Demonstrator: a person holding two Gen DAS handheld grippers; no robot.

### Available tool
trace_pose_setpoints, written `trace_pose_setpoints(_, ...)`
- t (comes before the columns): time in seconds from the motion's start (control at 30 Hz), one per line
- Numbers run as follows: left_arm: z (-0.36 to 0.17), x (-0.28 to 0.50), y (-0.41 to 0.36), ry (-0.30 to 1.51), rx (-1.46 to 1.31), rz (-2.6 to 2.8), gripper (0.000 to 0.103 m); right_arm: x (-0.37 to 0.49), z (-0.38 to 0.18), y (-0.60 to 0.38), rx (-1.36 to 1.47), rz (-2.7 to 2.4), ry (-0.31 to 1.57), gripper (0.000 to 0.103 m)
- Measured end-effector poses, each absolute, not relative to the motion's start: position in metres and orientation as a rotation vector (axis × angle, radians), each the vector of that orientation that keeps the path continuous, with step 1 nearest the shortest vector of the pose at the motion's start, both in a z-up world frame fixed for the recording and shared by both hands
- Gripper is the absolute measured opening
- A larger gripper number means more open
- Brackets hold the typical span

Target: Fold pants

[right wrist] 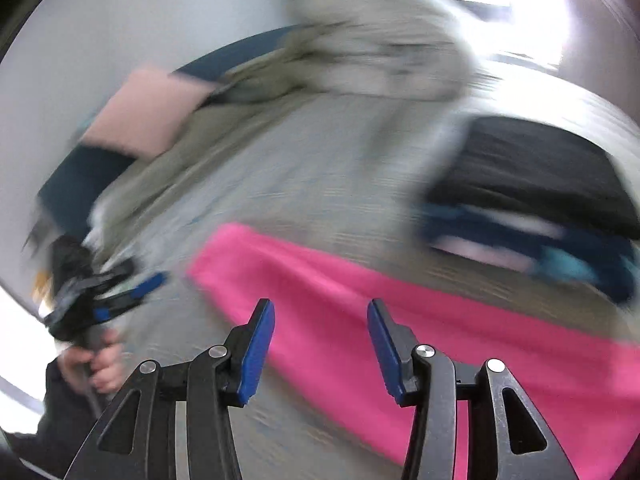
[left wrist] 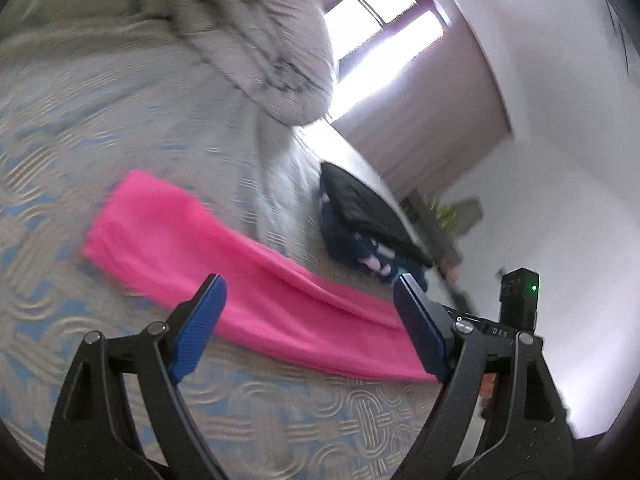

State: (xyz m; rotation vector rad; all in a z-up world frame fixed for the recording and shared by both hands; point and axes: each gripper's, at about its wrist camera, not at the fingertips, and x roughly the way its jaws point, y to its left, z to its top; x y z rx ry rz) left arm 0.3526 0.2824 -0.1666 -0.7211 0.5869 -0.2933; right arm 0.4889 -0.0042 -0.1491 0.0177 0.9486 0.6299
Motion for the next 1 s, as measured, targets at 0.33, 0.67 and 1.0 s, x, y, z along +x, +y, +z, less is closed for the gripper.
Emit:
trace_pose_setpoints(0.33,-0.232,0.414,0.212,0.833,-0.632,-0.193,0.077,0.487,-0.208,-0.029,0.06,0.609,1.065,0.048)
trace_pose_setpoints(0.67,-0.233,0.408,0.217,0.801,-0.656,-0.2,0.078,0.564,-0.231,0.016,0.149,0.491,1.087,0.047)
trace_pose_setpoints(1.0,-0.234,0.407,0.219,0.789,-0.686,-0.214,0.078,0.535,-0.209,-0.03,0.299,0.486,1.03,0.048)
